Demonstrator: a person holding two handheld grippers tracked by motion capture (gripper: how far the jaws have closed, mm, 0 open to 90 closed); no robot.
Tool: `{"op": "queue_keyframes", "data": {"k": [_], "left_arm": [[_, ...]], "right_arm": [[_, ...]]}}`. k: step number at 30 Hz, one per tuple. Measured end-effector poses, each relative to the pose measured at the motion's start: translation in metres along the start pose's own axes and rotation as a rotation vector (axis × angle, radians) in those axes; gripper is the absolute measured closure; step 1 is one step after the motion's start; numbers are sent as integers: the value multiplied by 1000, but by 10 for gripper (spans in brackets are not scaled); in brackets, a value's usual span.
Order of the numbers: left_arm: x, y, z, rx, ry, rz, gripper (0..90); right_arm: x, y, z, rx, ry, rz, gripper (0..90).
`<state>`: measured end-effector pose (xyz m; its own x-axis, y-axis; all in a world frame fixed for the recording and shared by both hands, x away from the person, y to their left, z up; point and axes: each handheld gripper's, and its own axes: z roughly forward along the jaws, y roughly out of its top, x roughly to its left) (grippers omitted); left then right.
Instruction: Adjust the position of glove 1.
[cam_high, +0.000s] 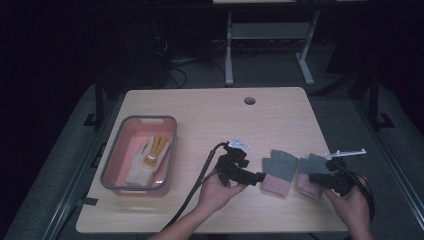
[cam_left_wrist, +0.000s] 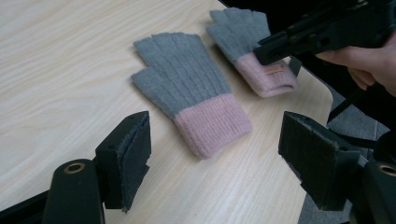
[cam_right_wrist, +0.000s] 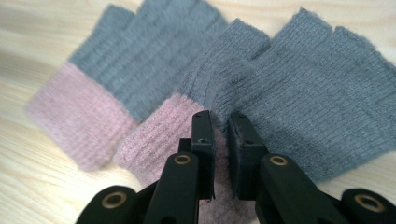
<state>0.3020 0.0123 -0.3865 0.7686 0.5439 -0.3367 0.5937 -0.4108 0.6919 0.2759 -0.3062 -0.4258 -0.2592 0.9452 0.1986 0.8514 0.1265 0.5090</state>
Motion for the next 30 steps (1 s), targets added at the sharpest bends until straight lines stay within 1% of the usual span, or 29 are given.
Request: {"op": "queue_keyframes", "data": {"k": [2,4,8,9,11,15,16,18,21,23,25,26,30], "left_arm": [[2,0,-2,-5,8,-1,255],[4,0,-3,-5,13,-3,255],[8,0,-6,-11,26,-13,255],[9,-1,-6,-14,28,-19,255],[10,-2,-7,-14,35,-18,255],[13,-3,-8,-13,43,-26,255],[14,-4,-8,-11,42,-25,255],[15,-4,-8,-13,45,-27,255],[16,-5,-9,-12,45,-27,256],[16,-5,-9,-17,41,-41,255],[16,-5,-10,-21,36,-45,255],[16,-5,-10,-22,39,-39,255],[16,-6,-10,-16,39,-44,257]], "right_arm": [[2,1,-4,-15,9,-3,819],[7,4,-6,-19,19,-13,818],[21,10,-6,-16,29,-48,817],[24,12,-6,-16,35,-50,817],[31,16,-4,-17,52,-58,816],[43,24,1,-11,55,-90,816],[46,25,2,-2,56,-90,816],[52,29,5,4,61,-105,815],[59,33,9,10,64,-117,814],[65,36,12,19,68,-125,814],[67,38,13,23,68,-127,813],[71,41,16,30,70,-134,812],[79,44,25,50,65,-144,810]]}}
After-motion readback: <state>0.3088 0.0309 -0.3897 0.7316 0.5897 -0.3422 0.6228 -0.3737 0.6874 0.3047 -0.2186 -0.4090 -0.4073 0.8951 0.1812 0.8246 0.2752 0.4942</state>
